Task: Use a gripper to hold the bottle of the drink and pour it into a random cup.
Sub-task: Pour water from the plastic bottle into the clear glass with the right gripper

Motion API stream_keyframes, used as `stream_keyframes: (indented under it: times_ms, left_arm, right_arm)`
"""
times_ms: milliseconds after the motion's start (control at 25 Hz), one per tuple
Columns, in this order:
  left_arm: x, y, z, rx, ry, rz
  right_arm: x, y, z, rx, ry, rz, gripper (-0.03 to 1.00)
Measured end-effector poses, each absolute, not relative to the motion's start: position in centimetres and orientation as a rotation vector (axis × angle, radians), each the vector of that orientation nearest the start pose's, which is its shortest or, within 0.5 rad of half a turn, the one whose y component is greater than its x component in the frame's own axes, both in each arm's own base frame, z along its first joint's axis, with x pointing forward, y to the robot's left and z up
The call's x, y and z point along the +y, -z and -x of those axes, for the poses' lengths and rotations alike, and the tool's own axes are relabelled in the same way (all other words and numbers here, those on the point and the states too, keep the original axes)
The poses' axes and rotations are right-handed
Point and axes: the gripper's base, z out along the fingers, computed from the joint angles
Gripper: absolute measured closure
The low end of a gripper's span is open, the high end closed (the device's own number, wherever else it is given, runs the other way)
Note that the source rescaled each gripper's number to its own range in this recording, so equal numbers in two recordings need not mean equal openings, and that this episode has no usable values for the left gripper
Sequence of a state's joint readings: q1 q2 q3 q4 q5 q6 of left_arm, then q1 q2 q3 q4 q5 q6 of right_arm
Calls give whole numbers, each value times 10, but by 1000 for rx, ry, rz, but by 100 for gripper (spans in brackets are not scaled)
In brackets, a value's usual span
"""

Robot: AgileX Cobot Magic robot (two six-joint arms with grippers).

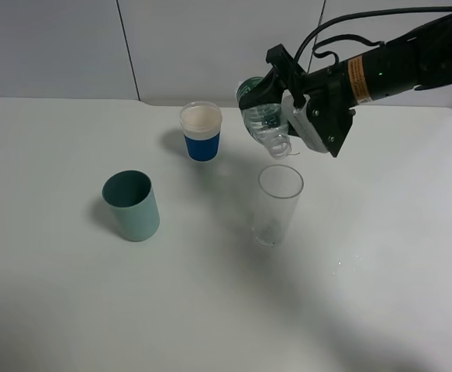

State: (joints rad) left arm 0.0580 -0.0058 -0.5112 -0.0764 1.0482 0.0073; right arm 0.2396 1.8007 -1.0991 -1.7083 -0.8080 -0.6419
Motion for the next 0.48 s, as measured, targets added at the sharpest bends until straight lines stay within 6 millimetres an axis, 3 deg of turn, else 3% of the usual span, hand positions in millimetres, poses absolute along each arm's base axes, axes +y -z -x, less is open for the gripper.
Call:
stream_keyframes:
  times_ms: [480]
  left_arm:
    - [-6,-282,6,2012,49,47]
  right_arm:
    - [154,-219,-338,79,407,2097,96]
